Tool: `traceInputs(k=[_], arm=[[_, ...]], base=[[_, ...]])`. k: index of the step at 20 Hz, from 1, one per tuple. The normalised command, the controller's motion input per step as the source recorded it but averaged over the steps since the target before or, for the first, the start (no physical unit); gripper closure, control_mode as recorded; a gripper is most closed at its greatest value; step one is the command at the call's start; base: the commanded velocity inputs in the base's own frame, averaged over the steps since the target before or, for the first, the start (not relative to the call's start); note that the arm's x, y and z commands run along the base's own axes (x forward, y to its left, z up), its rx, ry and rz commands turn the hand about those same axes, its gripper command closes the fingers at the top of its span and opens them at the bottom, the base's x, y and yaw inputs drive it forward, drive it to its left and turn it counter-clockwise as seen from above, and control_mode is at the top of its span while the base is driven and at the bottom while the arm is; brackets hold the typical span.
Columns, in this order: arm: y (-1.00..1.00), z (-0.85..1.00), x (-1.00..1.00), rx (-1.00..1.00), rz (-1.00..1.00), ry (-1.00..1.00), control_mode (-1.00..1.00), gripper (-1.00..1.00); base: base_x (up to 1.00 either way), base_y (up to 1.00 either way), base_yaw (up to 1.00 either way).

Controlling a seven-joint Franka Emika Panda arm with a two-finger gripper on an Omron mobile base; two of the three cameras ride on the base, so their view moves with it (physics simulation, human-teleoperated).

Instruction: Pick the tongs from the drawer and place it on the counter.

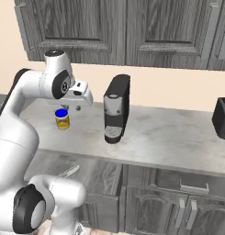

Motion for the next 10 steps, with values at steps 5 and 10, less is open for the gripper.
traceInputs(k=[5,10], arm=[[0.00,0.00,0.00,0.00,0.00,0.00,1.00,-1.00],[0.00,0.00,0.00,0.00,0.00,0.00,1.00,-1.00]], base=[[-0.03,-0.01,0.00],[-0.41,-0.23,0.00]])
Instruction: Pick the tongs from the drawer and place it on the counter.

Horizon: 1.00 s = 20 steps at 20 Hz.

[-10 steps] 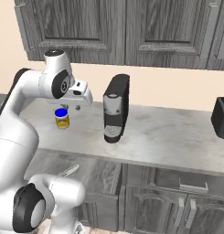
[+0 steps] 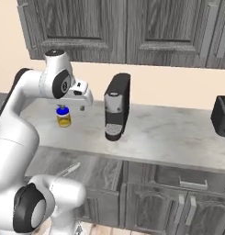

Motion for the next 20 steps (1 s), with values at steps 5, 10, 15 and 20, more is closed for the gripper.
traceInputs(k=[5,10,15,20], arm=[[0.00,0.00,0.00,0.00,0.00,0.00,1.00,-1.00],[0.00,0.00,0.00,0.00,0.00,0.00,1.00,-1.00],[0.00,0.00,0.00,0.00,0.00,0.00,1.00,-1.00],[0.00,0.00,0.00,0.00,0.00,0.00,1.00,-1.00]], base=[[-0.52,-0.22,0.13],[-0.18,-0.53,0.22],[-0.02,-0.83,0.33],[-0.01,-0.51,0.50]])
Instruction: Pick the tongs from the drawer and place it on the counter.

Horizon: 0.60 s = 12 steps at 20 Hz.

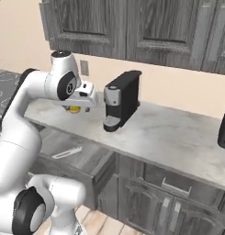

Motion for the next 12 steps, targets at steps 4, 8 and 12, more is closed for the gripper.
traceInputs(k=[4,8,12], arm=[[0.00,0.00,0.00,0.00,0.00,0.00,1.00,-1.00],[0.00,0.00,0.00,0.00,0.00,0.00,1.00,-1.00],[0.00,0.00,0.00,0.00,0.00,0.00,1.00,-1.00]], base=[[0.00,-0.54,0.61],[0.00,-0.71,0.60],[0.00,-0.67,0.60]])
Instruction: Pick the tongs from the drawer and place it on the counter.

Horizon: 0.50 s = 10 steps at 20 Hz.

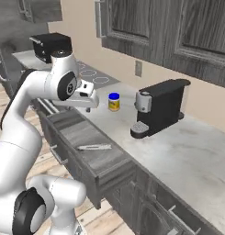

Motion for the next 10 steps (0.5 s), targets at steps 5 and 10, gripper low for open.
traceInputs(k=[5,10], arm=[[0.00,0.00,0.00,0.00,0.00,0.00,1.00,-1.00],[0.00,0.00,0.00,0.00,0.00,0.00,1.00,-1.00]], base=[[0.00,-0.64,0.61],[0.00,-0.64,0.61]])
